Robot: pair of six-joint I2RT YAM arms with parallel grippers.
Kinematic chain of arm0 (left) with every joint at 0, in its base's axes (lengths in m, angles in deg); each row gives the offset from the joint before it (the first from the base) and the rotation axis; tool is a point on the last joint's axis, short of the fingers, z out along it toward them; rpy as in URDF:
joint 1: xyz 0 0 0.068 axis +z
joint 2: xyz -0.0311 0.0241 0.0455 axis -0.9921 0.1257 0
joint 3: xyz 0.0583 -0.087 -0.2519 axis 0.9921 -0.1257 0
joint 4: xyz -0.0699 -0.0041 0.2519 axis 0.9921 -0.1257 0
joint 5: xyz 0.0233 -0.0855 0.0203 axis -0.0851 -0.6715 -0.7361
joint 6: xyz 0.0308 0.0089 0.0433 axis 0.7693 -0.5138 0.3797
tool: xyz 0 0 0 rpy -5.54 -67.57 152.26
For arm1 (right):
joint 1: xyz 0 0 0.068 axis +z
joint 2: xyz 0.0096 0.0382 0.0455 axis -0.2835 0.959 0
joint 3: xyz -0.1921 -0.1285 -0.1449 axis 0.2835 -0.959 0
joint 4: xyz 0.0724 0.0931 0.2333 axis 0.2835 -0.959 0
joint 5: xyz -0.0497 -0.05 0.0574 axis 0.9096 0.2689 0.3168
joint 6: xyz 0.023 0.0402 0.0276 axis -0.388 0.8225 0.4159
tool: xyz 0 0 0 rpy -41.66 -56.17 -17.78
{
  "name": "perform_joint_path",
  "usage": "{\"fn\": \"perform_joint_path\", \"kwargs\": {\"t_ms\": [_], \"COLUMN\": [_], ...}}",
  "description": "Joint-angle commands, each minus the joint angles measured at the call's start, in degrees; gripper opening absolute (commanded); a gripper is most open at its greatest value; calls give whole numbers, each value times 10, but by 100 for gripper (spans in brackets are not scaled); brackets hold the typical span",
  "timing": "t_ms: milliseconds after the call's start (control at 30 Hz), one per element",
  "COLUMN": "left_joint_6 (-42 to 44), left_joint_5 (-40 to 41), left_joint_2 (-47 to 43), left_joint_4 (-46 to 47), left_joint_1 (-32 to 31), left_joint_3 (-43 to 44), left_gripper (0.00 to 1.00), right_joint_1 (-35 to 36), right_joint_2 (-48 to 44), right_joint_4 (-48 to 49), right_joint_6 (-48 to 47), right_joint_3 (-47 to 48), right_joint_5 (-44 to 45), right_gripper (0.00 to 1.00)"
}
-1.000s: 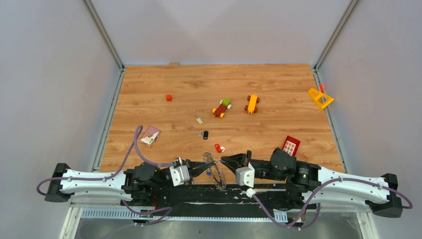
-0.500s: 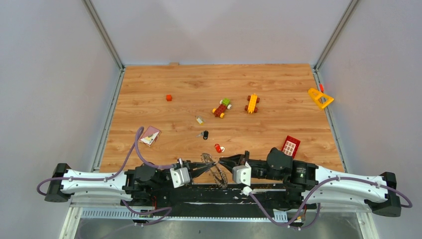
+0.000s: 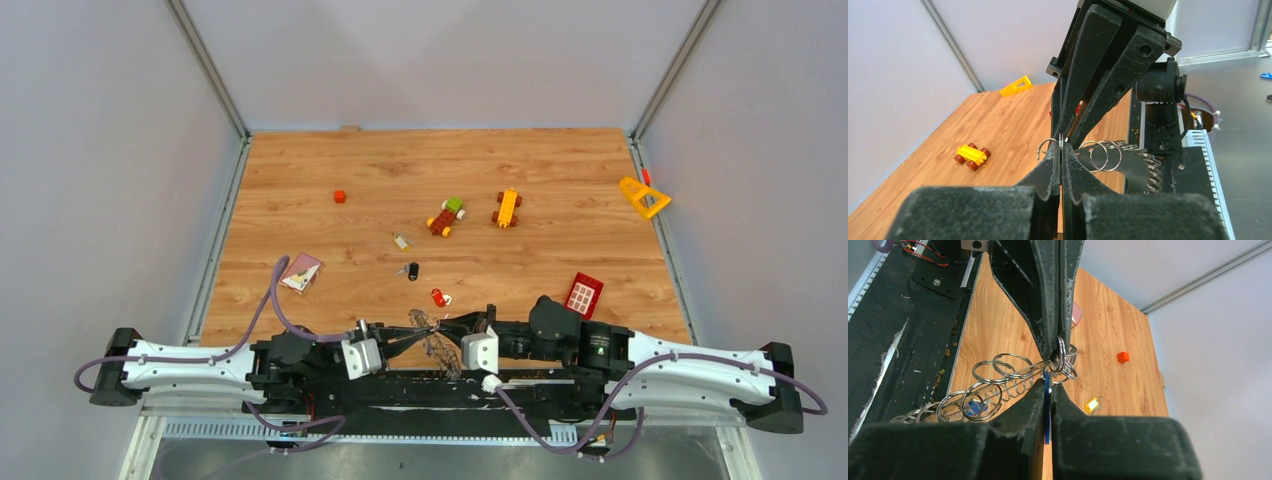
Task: Remove the keys from the keyring
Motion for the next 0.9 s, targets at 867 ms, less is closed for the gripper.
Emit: {"fn": "perform_joint_path", "kwargs": {"t_ms": [867], "left_joint_6": [26], "left_joint_5": [10], "left_joint_2": [-32], "left_joint_4": [82], "left_joint_1": [2], "left_joint_3": [-23], "left_gripper": [0], "right_joint_1": [0], "right_joint_2": [-22], "right_joint_4": [-30], "right_joint_6": [9], "right_joint_3": [24], "right_joint_5": [-30], "right_gripper": [0]}}
